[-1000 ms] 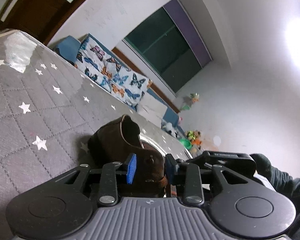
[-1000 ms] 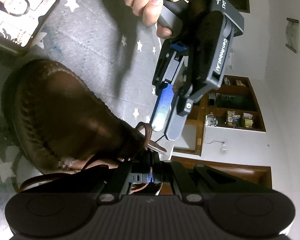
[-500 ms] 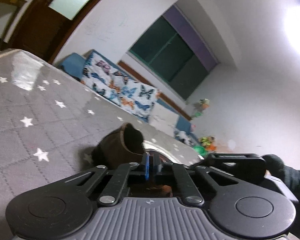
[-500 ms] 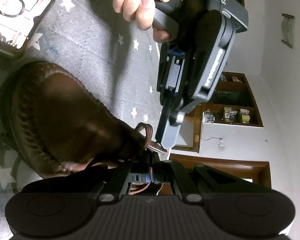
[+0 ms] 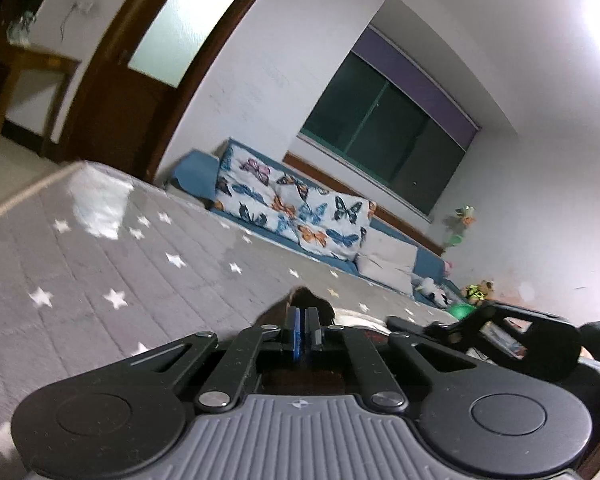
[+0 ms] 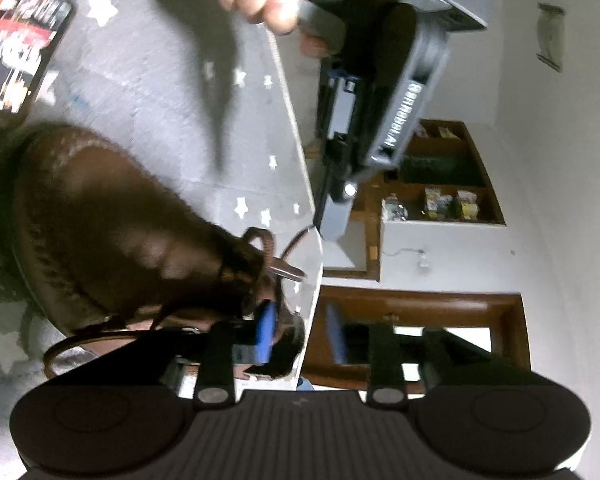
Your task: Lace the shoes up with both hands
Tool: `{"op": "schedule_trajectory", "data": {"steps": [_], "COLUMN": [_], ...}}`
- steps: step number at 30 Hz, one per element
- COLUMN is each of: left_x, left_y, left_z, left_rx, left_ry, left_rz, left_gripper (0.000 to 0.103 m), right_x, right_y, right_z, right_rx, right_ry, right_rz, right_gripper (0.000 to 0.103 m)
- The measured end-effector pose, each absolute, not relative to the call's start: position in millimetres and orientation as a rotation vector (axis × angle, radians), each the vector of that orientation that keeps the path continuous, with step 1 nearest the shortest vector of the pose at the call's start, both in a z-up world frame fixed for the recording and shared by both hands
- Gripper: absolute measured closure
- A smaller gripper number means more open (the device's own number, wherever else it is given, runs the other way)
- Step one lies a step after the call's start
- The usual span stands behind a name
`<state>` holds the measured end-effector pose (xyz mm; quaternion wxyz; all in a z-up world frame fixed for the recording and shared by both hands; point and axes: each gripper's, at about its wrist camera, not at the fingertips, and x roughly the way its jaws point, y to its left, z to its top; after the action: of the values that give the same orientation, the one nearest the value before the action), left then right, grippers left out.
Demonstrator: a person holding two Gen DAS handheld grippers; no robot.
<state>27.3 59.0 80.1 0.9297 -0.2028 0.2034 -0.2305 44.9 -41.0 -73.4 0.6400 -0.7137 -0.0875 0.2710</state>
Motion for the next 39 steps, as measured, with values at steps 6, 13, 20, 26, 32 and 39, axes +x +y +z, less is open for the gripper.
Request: {"op": "schedule_trajectory", "data": {"steps": [6,13,20,26,32,39], "left_x": [17.2,7.9,-2.9,-9.0,-14.0,-18.9], "left_y": [54.7,48.8,36.9,35.0,29.9,12.3], "left_z": [99.4,116.6,138.1,154.1,162.5,154.8], "left_rx": [-0.282,-0.148,0.032,0.12,0.211,0.344], "left_ry": [0.321,0.235,0.113,0.019,-0.069,-0.121], "left_rz": [-0.371,-0.258,-0.123,-0.01,0.096,0.148], "left_gripper": [0.101,0.101,0.101,0.101,0.101,0.1], "right_x": [13.5,-0.5,-24.4,-34.3,-39.4,-42.4], "right_y": [-63.6,-88.4,-109.9,-118.5,-116.8,-124.2], "right_z": [-58.9,-34.1,-24.2,-15.3,-16.9,-17.5], "right_rx": [-1.486,-1.18,-1.046,-0.949,-0.936,-0.908], "right_ry": [-0.092,0.171,0.28,0.332,0.355,0.374], "right_rz": [0.589,0.582,0.54,0.511,0.484,0.455], "right_gripper": [0.045,0.046,0.046,0.046,0.046,0.048]}}
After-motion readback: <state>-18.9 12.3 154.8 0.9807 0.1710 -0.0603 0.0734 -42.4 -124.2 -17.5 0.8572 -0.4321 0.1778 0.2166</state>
